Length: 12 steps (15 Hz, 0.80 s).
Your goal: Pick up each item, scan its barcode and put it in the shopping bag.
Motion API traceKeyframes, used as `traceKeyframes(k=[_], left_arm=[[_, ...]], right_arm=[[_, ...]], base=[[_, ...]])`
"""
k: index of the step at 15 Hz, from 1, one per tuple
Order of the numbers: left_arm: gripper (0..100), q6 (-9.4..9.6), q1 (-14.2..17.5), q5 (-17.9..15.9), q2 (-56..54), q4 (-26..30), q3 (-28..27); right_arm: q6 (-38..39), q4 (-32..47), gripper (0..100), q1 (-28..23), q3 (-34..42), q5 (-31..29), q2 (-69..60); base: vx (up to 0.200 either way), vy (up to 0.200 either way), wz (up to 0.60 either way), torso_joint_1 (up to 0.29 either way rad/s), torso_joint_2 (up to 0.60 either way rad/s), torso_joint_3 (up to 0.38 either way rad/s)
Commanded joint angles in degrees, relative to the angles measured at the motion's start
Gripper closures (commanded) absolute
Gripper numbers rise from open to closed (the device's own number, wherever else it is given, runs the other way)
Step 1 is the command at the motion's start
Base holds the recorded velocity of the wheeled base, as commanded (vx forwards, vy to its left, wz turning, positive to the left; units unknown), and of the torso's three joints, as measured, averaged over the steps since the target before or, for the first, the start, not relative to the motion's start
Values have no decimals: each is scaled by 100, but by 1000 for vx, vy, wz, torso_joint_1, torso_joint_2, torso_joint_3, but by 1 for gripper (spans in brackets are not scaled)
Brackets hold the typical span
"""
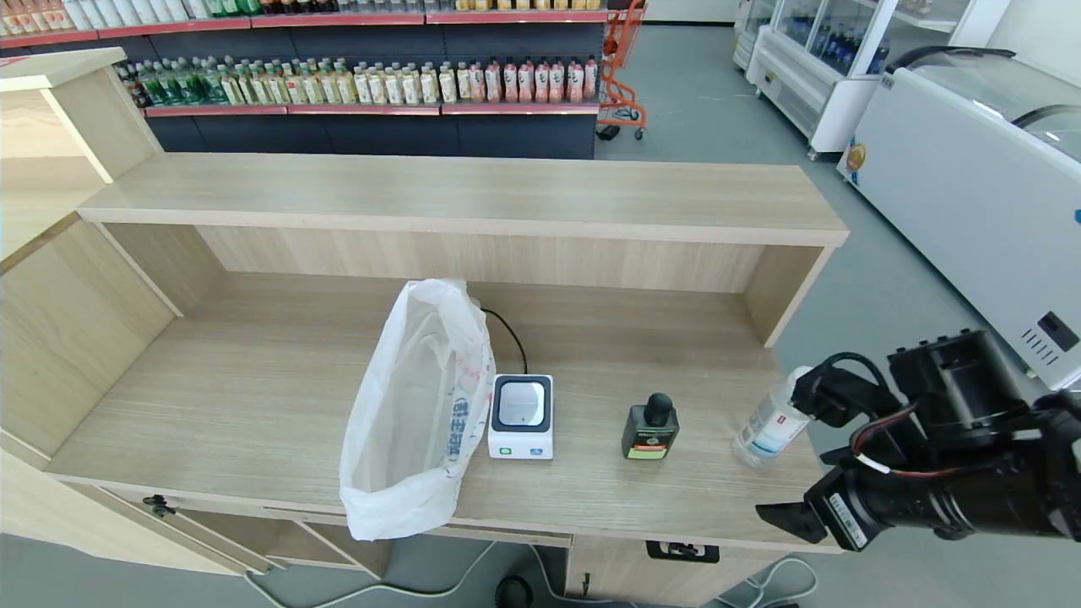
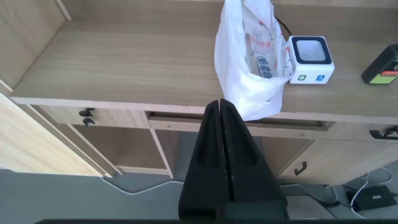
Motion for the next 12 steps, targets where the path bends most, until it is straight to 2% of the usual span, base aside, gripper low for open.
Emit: traceKeyframes(k=[1,9,12], left_arm=[[100,2,0,-8,6,-1,1],[100,2,0,1,-2,-1,1],[100,-7,0,1,-2,-1,1]], right_arm=[[-30,-329,0,94,-22,-19,871],[-724,-2561,0,366,-734,-142,2752],[-724,-2834,0,498,-857,-142,2963]], base=[[0,0,0,0,0,0],[0,0,0,0,0,0],[0,0,0,0,0,0]])
